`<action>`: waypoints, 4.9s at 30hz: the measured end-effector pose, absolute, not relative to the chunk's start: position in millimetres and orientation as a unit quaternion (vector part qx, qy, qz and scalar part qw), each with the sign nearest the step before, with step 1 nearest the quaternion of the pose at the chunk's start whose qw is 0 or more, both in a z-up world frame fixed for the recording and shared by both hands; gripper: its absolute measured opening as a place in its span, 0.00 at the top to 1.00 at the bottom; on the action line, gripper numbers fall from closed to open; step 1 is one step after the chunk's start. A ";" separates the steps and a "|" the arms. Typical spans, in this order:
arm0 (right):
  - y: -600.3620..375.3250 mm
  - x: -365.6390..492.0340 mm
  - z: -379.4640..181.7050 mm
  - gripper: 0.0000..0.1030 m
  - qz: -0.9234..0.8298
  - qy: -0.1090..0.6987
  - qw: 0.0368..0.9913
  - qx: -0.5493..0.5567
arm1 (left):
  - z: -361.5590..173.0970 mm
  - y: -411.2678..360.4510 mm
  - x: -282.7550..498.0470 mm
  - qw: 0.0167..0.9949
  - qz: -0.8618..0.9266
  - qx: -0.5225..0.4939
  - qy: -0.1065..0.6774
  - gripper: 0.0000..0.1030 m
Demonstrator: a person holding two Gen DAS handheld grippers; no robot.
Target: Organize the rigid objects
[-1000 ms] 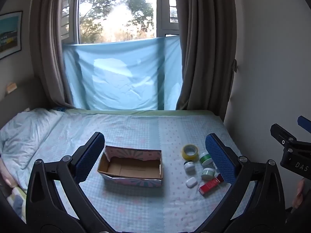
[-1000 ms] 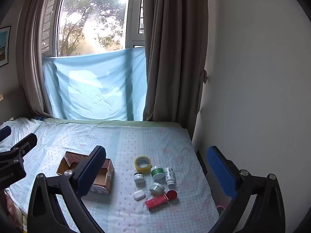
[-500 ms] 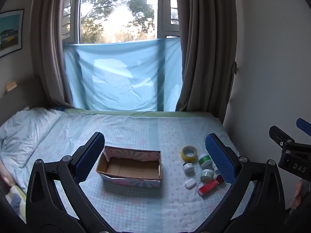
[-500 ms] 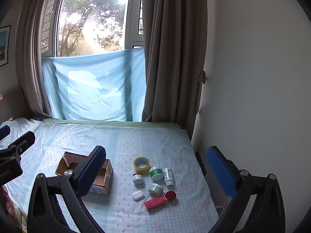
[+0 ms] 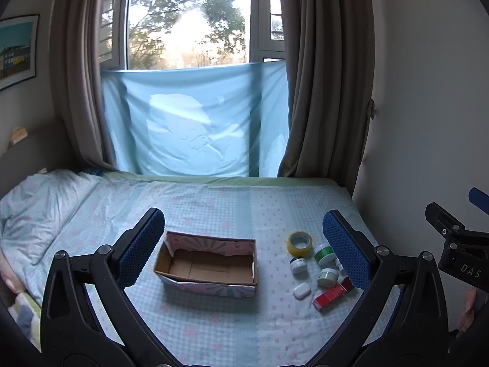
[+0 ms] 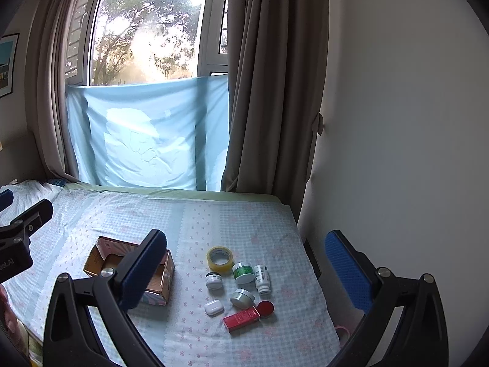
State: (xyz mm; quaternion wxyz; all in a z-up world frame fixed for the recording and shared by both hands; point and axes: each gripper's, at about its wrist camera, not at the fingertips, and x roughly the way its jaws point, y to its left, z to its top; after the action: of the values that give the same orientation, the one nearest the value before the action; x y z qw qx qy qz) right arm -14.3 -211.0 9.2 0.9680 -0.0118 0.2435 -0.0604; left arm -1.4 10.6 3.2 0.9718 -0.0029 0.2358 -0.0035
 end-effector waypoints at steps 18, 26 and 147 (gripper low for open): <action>-210.3 -13.5 7.0 0.00 -0.048 0.235 0.971 -0.008 | 1.1 18.5 -3.6 0.974 -0.004 -0.006 0.228 0.00; -210.3 -15.0 6.2 0.00 -0.051 0.231 0.972 -0.003 | 2.5 18.8 -0.7 0.974 -0.008 -0.004 0.227 0.00; -316.2 187.1 -506.3 0.62 -0.328 0.593 0.611 0.408 | -498.1 -241.0 422.6 0.724 -0.268 0.320 0.549 0.03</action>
State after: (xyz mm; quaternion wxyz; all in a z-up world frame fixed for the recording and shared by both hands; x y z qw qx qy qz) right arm 187.1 -316.2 -506.3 0.6114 0.4076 0.5934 -0.3284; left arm 422.6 -241.0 -498.1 0.7244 0.3202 0.5487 -0.2677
